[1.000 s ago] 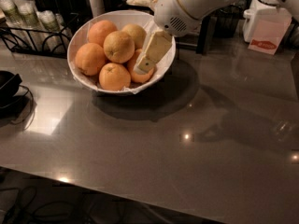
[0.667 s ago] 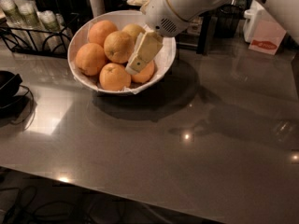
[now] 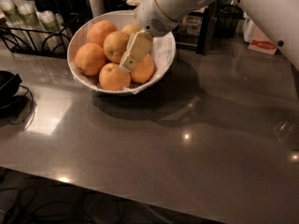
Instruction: Pick orange from white bowl
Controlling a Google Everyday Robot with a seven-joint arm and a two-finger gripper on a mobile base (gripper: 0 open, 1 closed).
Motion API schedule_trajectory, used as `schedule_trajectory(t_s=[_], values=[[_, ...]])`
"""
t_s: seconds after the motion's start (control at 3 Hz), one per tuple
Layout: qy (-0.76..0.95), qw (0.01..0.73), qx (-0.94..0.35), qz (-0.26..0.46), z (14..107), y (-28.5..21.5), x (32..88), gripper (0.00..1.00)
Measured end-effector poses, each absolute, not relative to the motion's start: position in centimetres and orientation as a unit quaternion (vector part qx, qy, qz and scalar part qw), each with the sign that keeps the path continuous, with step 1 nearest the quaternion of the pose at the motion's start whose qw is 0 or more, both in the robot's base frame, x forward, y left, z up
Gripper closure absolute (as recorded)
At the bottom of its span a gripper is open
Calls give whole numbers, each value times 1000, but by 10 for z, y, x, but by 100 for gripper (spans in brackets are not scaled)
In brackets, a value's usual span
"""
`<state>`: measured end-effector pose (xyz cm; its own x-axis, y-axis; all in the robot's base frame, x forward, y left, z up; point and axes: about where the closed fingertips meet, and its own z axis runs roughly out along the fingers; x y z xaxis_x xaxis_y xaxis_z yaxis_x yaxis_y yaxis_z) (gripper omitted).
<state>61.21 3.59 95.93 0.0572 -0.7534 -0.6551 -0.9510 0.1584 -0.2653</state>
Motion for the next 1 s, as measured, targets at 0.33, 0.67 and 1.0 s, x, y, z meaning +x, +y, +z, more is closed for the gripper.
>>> schedule_trajectory(t_s=[0.33, 0.67, 1.0], values=[[672, 356, -634, 139, 959, 36, 612, 12], [672, 356, -634, 139, 959, 36, 612, 37], [672, 356, -634, 139, 959, 36, 612, 33]])
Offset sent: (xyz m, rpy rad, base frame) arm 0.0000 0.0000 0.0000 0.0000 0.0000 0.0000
